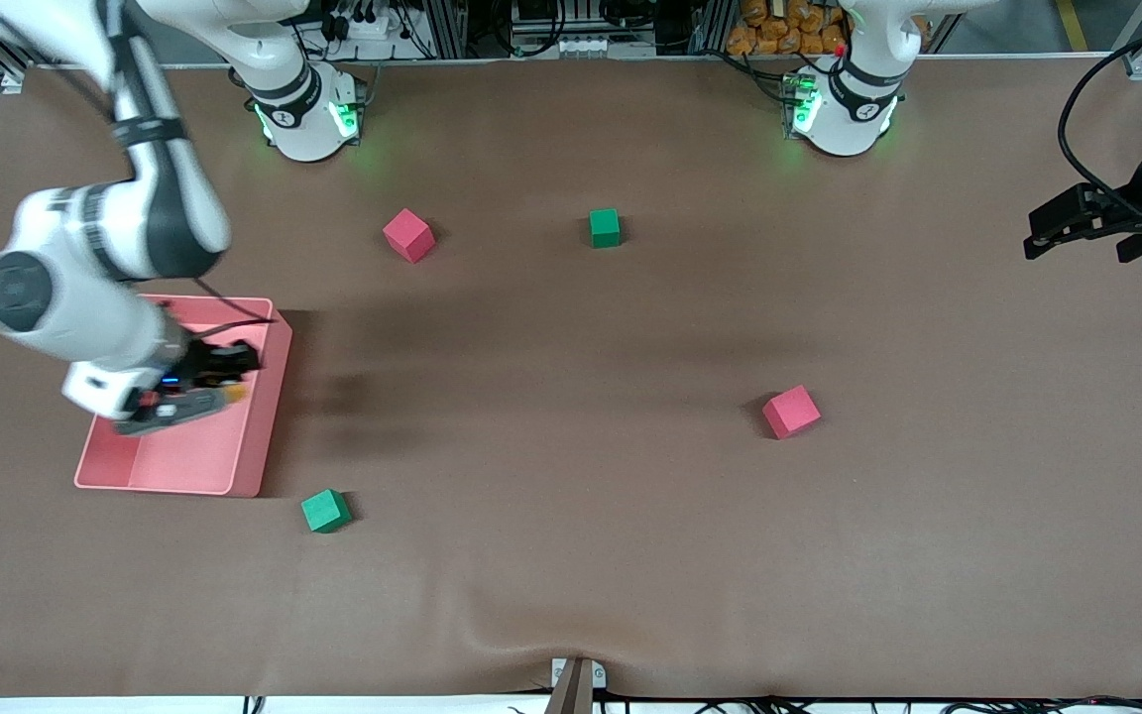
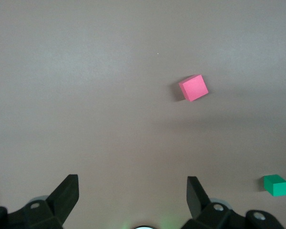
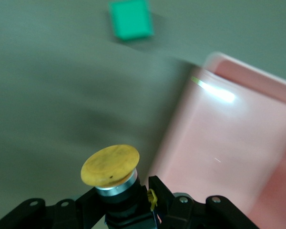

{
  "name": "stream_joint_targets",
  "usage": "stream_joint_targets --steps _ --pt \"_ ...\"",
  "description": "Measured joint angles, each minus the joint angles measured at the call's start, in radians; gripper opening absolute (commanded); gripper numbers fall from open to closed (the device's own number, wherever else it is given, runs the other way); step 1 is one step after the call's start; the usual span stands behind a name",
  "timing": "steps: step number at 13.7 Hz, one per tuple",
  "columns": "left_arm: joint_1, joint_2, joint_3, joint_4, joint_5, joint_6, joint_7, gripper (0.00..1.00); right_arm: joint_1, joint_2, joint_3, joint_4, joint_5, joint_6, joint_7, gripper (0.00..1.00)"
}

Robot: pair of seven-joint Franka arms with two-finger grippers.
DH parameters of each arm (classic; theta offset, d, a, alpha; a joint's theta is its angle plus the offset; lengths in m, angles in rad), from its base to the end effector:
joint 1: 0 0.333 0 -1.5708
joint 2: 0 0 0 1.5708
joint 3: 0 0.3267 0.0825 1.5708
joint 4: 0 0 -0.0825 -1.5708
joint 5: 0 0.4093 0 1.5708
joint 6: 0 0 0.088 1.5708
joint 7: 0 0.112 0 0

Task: Place and upright button with both arms
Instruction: 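Lift the button out of the tray and carry it to mid-table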

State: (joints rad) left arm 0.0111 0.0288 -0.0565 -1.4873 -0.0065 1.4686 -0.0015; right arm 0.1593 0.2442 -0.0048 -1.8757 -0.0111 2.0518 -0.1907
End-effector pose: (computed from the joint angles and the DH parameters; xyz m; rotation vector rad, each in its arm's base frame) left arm 0.5780 -0.0265 0.6459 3.1329 -0.0696 -0.0746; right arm 0.6240 0.0967 0.3691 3.0822 0.5462 -0.1069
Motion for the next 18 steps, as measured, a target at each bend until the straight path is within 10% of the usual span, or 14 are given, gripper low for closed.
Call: stream_joint_targets --steps 9,18 --pt "0.0 0.0 0.0 0.0 0.0 -0.001 0.0 1.0 0.44 0.288 0.001 0.222 0.001 0.059 0.676 0.0" --pt "0.0 0.0 0.0 0.0 0.0 -0.001 0.0 1.0 0.61 0.542 -0.002 0.456 0.0 0.278 1.082 0.0"
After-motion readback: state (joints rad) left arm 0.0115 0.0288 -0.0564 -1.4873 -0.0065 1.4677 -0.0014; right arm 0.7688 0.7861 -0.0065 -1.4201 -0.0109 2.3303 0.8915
